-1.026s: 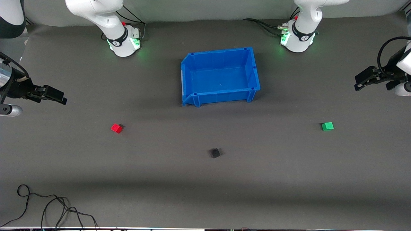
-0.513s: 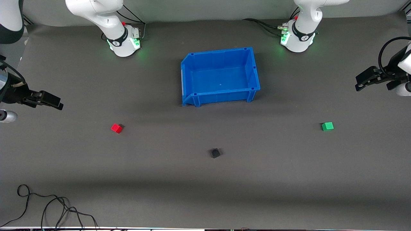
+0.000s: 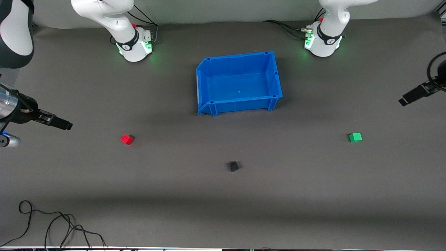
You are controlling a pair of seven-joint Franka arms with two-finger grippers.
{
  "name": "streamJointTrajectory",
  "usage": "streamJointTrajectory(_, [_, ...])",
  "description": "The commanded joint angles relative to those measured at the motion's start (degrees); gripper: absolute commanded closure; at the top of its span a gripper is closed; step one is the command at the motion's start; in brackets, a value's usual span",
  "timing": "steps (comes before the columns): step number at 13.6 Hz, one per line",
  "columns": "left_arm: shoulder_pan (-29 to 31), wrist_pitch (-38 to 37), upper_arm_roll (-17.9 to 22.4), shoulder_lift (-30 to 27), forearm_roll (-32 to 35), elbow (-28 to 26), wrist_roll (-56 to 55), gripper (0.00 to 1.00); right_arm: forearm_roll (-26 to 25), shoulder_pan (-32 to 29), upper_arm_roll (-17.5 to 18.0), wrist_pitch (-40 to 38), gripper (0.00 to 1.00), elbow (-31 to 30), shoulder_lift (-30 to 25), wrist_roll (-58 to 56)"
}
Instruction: Attach green and red cubes to black cube
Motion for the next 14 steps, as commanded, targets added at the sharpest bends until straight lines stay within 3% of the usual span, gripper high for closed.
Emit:
streamJointTrajectory(1, [0.91, 0.25, -0.1, 1.05, -0.72, -0.14, -16.0, 0.02, -0.33, 0.23, 0.05, -0.53, 0.0, -1.91, 0.43, 13.47])
streamJointTrajectory(6, [3.72, 1.56, -0.1, 7.28, -1.15, -0.75, -35.18, 0.01, 4.75, -0.65, -0.56, 1.05, 0.0, -6.57, 4.21, 25.2])
streamJointTrajectory(8, [4.6, 3.41, -0.1, 10.62, -1.25, -1.01, -41.37, 0.01, 5.21, -0.65, -2.05, 7.09, 0.0, -10.77, 4.66, 28.28])
streamJointTrajectory(11, [4.61, 5.16, -0.1, 14.59, -0.89, -2.32, -42.96, 0.01, 8.19, -0.12, -3.29, 17.89, 0.0, -23.06, 2.2, 28.73])
streamJointTrajectory(14, [5.48, 15.68, -0.1, 15.65, -1.07, -9.77, -45.69, 0.0, 8.63, 0.23, -3.38, 26.52, 0.0, -28.99, 1.75, 30.64])
